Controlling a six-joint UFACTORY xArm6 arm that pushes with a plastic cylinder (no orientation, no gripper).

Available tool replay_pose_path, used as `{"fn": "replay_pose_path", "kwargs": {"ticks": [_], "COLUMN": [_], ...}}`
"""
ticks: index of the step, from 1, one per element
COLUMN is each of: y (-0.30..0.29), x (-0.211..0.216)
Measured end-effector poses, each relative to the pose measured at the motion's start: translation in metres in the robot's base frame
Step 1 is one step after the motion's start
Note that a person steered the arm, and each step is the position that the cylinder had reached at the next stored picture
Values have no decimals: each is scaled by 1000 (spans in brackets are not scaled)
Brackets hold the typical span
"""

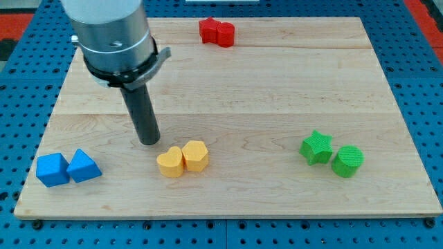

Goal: Move the yellow blocks towards the green blocks

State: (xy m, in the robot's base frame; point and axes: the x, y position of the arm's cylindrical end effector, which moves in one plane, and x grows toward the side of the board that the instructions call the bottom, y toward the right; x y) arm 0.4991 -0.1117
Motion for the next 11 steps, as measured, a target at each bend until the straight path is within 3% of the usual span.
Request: {"fn": "replay_pose_path", "kwargs": {"ticks": [2,5,6,7,9,10,11], "y": [-17,134,152,112,200,198,114], "x": [49,13,13,13,2,2,2]}}
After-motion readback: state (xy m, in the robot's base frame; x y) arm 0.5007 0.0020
